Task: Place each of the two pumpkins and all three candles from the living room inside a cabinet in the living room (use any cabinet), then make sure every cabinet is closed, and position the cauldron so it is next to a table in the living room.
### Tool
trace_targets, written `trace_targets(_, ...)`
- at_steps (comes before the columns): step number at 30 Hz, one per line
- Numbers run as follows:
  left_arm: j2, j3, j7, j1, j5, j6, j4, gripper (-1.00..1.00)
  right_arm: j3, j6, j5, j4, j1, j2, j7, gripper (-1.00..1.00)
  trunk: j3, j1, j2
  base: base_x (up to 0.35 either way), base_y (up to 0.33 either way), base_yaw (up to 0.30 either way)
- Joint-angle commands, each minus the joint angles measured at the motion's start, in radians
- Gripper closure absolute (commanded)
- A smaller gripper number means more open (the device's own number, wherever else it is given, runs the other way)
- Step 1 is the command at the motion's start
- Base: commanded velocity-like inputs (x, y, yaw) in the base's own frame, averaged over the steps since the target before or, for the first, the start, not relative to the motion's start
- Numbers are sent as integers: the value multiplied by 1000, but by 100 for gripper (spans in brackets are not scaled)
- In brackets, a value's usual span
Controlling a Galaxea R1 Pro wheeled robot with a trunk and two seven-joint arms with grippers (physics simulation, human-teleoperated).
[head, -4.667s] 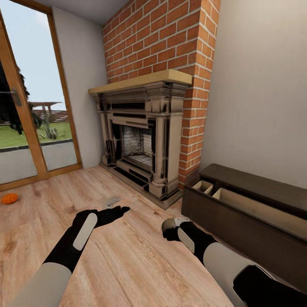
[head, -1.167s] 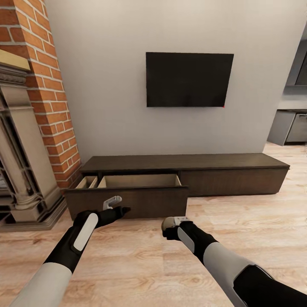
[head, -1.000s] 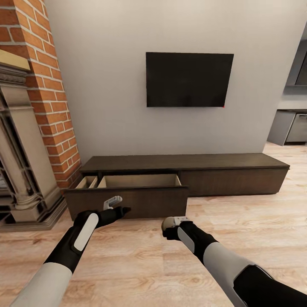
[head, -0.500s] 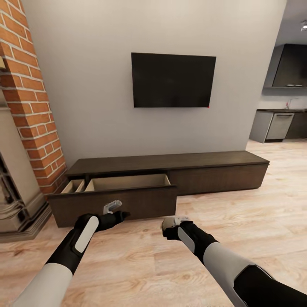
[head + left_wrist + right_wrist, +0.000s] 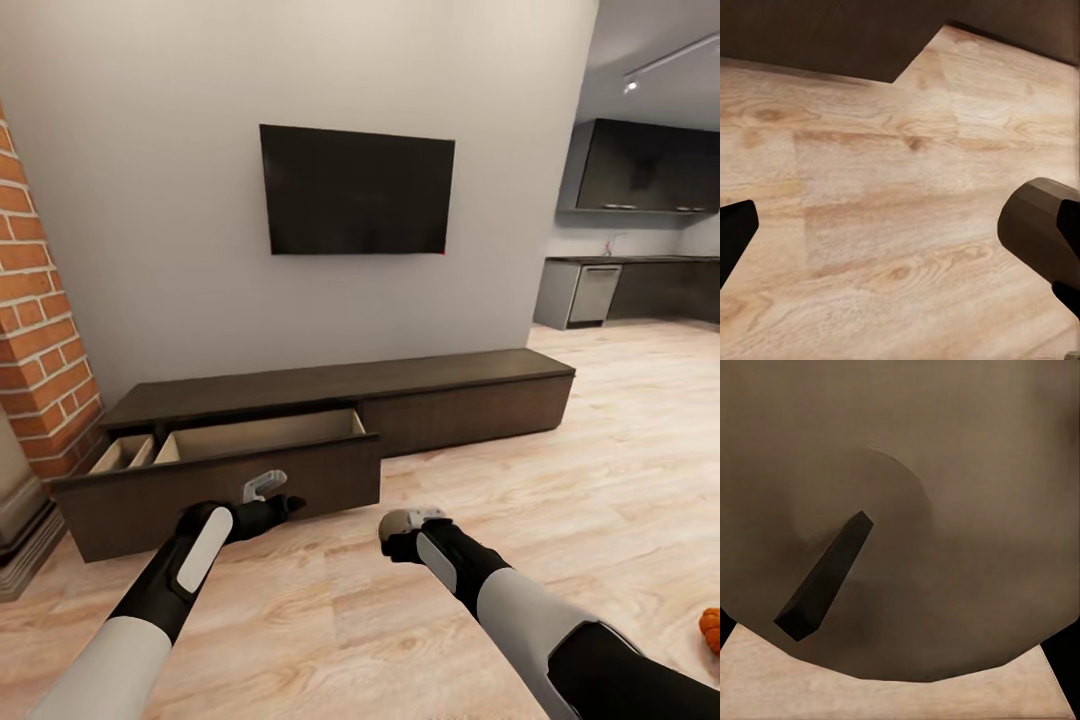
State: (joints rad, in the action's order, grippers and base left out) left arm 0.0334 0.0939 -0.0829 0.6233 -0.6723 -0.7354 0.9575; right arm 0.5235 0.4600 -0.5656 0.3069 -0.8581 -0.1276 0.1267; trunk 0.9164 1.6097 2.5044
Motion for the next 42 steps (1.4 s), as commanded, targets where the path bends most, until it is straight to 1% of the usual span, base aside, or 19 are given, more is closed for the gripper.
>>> trace_targets(1,1,3,-9,0,-10,-2,2,-100,8,3,-10,2,-1,0,8,100,0,0,0,0,0,-256)
trace_targets(37,0,3,-9,0,-10,-2,3,-100,12,3,-10,2,-1,-1,8,100,-33,0,0,0,0,-251)
trace_targets(42,0,3,-9,0,-10,-2,3,-100,14,-2,-9,2,-1,-1,9,100,-35,0,0,0,0,-99)
